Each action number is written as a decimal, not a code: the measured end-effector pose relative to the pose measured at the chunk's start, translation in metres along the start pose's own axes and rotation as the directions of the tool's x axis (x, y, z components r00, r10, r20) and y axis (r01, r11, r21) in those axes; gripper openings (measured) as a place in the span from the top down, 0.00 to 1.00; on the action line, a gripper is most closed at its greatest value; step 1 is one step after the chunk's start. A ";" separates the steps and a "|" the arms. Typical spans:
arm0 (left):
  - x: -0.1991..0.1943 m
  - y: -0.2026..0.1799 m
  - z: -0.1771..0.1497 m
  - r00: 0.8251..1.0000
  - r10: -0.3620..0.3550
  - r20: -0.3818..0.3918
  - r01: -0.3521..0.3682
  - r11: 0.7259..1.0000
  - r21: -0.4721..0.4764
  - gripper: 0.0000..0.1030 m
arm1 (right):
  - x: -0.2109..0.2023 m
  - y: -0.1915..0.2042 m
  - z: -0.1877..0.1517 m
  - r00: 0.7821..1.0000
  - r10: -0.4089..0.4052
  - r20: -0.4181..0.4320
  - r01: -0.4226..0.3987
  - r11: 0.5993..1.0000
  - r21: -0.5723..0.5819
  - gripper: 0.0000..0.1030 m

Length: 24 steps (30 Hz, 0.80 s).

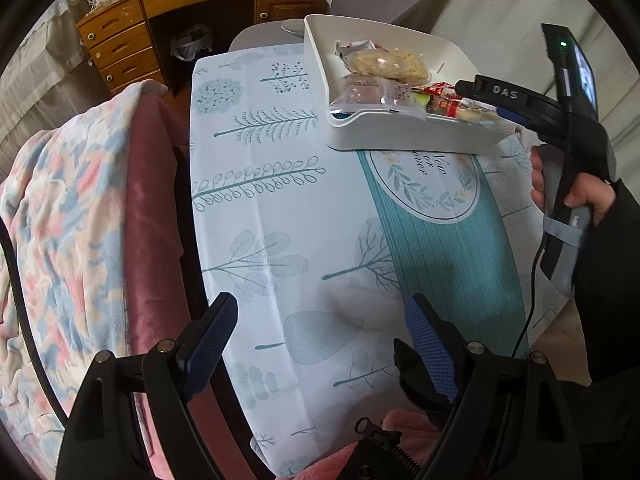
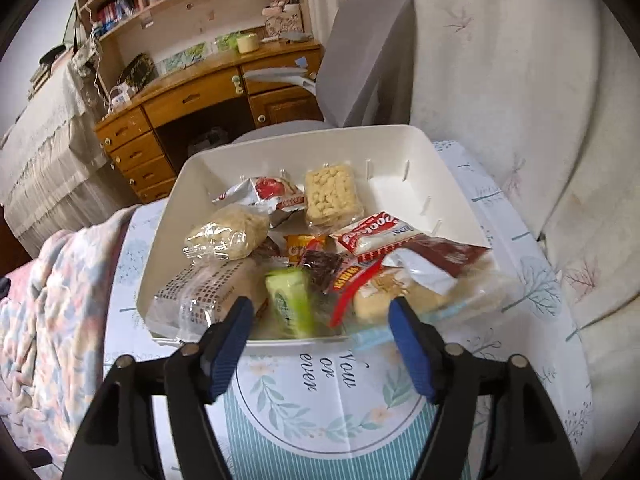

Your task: Organize snacks

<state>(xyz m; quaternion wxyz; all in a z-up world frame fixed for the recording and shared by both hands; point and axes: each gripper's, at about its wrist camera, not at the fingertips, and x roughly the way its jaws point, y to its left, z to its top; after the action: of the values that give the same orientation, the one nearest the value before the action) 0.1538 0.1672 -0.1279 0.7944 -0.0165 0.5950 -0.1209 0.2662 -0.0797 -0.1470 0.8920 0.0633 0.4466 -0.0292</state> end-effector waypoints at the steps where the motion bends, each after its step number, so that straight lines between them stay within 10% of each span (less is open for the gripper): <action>1: -0.002 -0.003 -0.001 1.000 -0.001 0.002 0.001 1.000 0.001 0.18 | -0.005 -0.003 -0.002 1.000 0.005 -0.002 -0.005 1.000 0.007 0.22; 17: -0.029 -0.094 -0.027 0.994 -0.002 0.109 0.017 0.990 -0.142 0.04 | -0.084 -0.077 -0.105 0.951 0.171 -0.259 -0.184 0.982 -0.029 0.17; 24: -0.047 -0.146 -0.041 0.992 0.022 0.126 0.000 0.985 -0.174 0.03 | -0.153 -0.113 -0.108 0.941 0.233 -0.247 -0.258 0.963 -0.077 0.10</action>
<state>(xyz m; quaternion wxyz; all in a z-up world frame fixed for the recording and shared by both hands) 0.0768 0.0401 -0.0705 0.8270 -0.0901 0.5514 -0.0629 0.0762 -0.1768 -0.0980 0.8315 0.0733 0.5387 0.1142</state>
